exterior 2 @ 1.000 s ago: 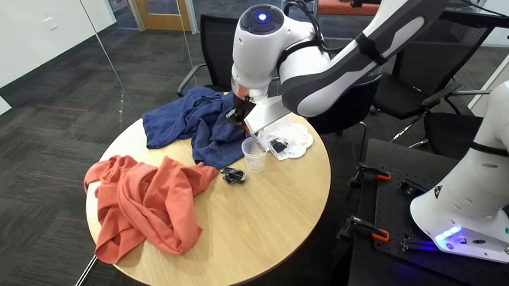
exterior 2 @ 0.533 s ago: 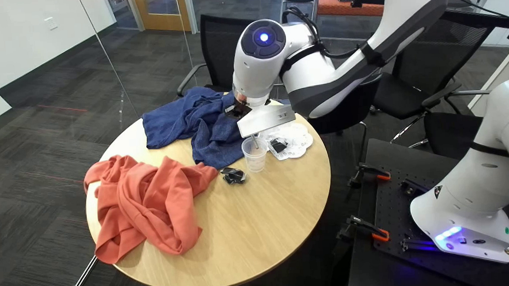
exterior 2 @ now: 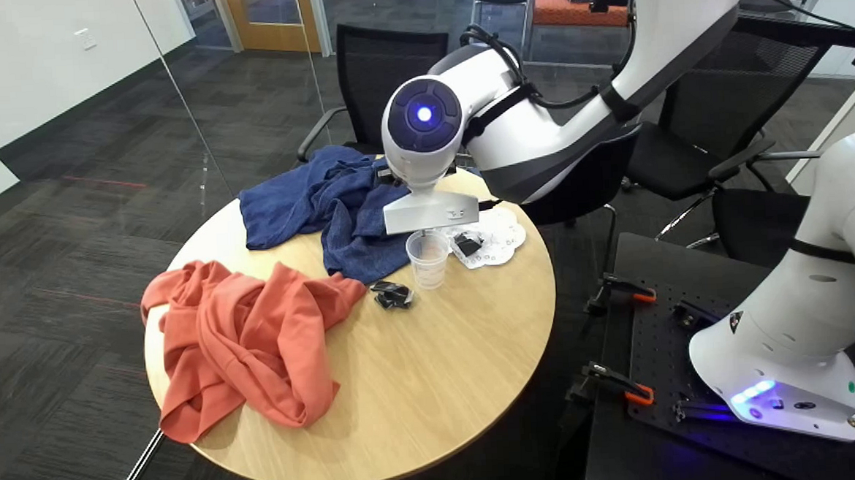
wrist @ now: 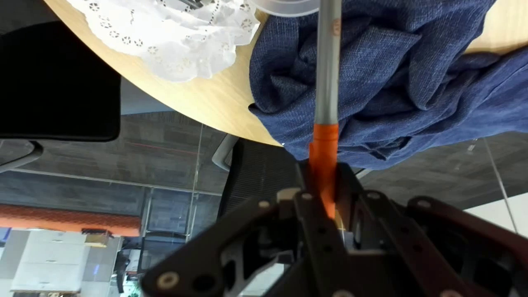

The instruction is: Put the marker in the colourless cup

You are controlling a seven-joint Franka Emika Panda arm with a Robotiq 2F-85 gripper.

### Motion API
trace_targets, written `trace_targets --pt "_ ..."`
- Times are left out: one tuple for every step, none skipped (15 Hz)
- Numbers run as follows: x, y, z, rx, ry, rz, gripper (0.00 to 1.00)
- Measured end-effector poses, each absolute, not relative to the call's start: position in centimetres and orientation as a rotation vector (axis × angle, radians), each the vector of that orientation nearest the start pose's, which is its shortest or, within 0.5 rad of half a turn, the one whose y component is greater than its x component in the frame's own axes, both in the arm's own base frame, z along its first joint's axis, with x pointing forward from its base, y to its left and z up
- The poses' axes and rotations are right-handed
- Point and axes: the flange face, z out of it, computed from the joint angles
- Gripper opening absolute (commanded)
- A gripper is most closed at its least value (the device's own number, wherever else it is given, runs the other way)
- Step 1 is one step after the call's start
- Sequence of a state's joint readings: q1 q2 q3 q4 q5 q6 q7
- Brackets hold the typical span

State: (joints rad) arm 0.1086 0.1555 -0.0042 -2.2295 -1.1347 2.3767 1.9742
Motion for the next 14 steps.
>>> trace_targets --pt "54.4 4.8 30.5 -2.909 1.646 -1.172 0.04" --pt "54.5 4.8 30.3 -2.893 1.687 -1.205 0.04" --pt "54.6 4.9 30.0 -2.878 1.722 -1.235 0.04" --pt "54.7 4.9 29.8 -2.860 1.758 -1.267 0.04" --pt "54.8 4.9 29.6 -2.840 1.792 -1.297 0.04" --pt "54.9 4.9 29.3 -2.821 1.828 -1.324 0.04" --pt "54.9 4.9 28.9 -2.801 1.864 -1.344 0.04" --pt "55.0 5.0 28.6 -2.781 1.901 -1.358 0.04" --pt "55.1 5.0 28.3 -2.763 1.934 -1.369 0.04" --pt "55.2 5.0 27.9 -2.745 1.965 -1.379 0.04" --pt "55.2 5.0 27.5 -2.726 1.998 -1.390 0.04" --pt "55.3 5.0 27.1 -2.707 2.029 -1.403 0.04" --pt "55.3 5.0 26.8 -2.689 2.058 -1.417 0.04" --pt "55.4 5.1 26.4 -2.668 2.088 -1.436 0.04"
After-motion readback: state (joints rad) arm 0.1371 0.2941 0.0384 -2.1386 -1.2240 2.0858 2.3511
